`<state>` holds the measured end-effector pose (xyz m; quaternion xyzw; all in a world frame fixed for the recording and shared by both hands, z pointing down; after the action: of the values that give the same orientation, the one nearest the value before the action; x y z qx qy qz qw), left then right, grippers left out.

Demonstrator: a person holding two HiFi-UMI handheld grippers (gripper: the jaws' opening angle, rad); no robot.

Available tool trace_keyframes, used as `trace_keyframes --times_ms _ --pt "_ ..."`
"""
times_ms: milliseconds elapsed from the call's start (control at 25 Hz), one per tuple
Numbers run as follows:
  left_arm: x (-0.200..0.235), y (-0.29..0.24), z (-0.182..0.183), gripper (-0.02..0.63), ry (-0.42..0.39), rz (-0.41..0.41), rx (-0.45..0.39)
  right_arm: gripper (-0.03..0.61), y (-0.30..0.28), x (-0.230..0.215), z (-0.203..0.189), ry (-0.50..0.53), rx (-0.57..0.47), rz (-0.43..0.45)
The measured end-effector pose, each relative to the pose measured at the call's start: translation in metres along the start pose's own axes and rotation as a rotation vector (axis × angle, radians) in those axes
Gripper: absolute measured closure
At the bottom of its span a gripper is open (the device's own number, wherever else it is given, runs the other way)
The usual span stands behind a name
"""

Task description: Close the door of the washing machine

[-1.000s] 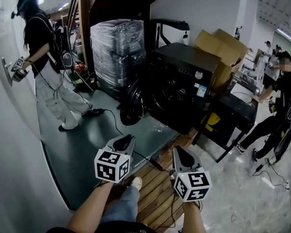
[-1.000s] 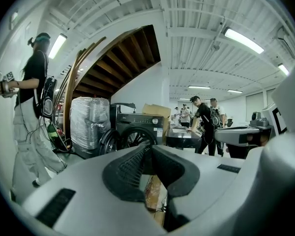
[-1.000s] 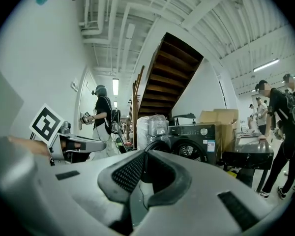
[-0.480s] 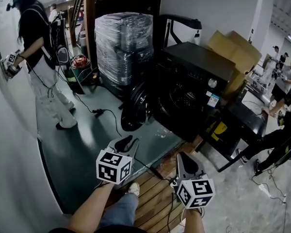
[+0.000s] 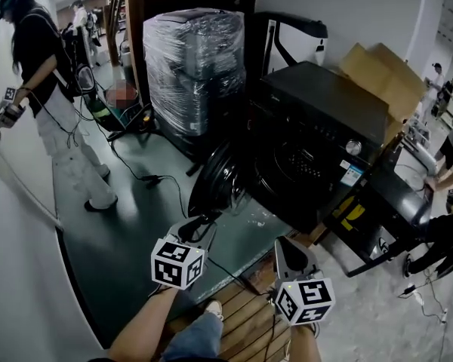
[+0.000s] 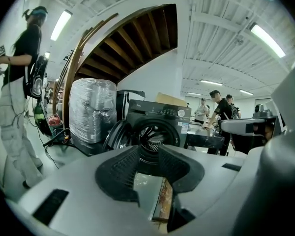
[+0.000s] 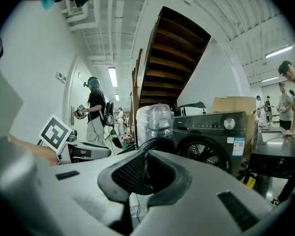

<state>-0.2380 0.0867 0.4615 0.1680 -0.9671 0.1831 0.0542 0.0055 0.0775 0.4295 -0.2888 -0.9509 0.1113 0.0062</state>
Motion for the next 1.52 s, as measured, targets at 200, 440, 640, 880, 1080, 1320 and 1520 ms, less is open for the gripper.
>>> trace_keyframes --times_ms 200,440,640,880,1080,1320,1520 --pt "0.045 -0.05 0.015 0.469 0.004 -0.02 0.043 0.555 -0.068 -0.012 0.009 -0.015 0.031 0.008" --pt "0.089 -0.096 0.043 0.456 0.033 -0.057 0.097 0.555 -0.133 -0.023 0.041 -0.021 0.066 -0.01" --pt "0.099 -0.117 0.08 0.446 0.029 -0.093 0.11 0.555 -0.152 -0.029 0.074 -0.031 0.087 -0.038" --pt "0.095 -0.127 0.102 0.434 -0.003 -0.128 0.125 0.555 -0.152 -0.034 0.091 -0.054 0.077 -0.067" --pt "0.099 -0.126 0.106 0.417 -0.012 -0.133 0.127 0.555 -0.149 -0.033 0.097 -0.05 0.061 -0.066" --pt "0.109 -0.135 0.096 0.411 -0.043 -0.128 0.179 0.555 -0.146 -0.036 0.098 -0.05 0.04 -0.061" --pt "0.128 -0.15 0.086 0.407 -0.063 -0.118 0.244 0.555 -0.146 -0.037 0.095 -0.05 0.05 -0.059"
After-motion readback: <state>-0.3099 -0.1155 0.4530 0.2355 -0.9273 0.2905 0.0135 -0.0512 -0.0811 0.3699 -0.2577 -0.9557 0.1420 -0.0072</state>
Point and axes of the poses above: the fingertips, and each gripper's own axes: y backward along the fingers, x to its left, z out of its top, the point moved 8 cm from there along y, backward along the fingers, and after that the axes turned 6 degrees about -z, right-handed, at the moved point
